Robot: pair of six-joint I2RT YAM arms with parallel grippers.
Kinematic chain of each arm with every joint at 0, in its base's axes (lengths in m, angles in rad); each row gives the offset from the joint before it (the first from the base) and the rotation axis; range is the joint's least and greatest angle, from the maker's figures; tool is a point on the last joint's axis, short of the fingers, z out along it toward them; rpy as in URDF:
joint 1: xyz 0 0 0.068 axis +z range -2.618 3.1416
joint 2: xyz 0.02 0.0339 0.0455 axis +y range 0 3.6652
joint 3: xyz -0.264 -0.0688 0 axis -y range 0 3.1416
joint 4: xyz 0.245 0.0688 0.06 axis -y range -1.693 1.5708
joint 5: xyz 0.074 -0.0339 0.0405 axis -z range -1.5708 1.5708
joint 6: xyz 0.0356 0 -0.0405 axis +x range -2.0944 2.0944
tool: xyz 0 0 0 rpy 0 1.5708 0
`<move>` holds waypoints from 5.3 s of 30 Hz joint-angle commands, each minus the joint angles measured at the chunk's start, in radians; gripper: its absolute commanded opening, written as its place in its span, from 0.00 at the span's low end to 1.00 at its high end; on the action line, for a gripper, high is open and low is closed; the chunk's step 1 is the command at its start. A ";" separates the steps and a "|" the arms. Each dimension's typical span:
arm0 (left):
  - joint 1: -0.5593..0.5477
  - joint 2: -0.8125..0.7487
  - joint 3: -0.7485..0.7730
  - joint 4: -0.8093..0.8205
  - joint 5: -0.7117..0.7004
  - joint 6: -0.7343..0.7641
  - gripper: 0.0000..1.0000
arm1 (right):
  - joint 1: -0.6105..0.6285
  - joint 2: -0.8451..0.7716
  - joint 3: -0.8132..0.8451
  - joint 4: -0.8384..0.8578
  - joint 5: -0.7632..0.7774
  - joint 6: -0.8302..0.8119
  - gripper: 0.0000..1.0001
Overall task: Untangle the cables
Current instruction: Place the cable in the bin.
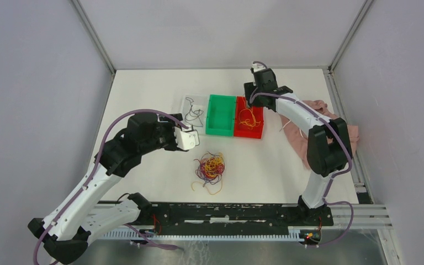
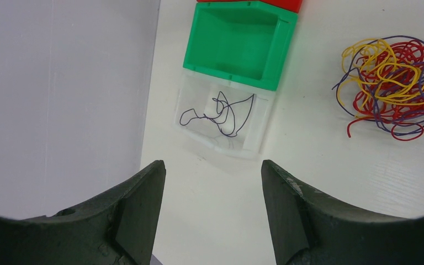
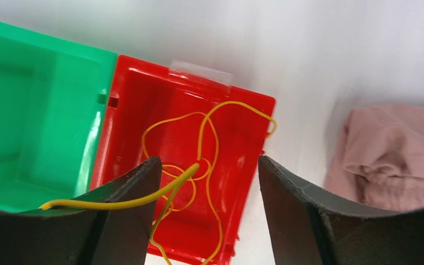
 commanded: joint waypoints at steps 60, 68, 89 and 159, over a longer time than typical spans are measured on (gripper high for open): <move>-0.004 0.002 0.113 -0.037 0.047 0.006 0.71 | -0.080 0.052 0.352 -0.370 -0.369 -0.023 0.56; -0.004 0.004 0.112 -0.037 0.046 0.012 0.71 | 0.054 -0.090 0.090 -0.264 -0.485 -0.113 0.51; -0.004 0.002 0.116 -0.037 0.040 0.002 0.71 | 0.184 0.013 0.063 -0.242 -0.189 -0.280 0.59; -0.004 -0.005 0.153 -0.053 0.032 0.025 0.70 | 0.090 -0.003 0.155 -0.093 0.124 -0.063 0.62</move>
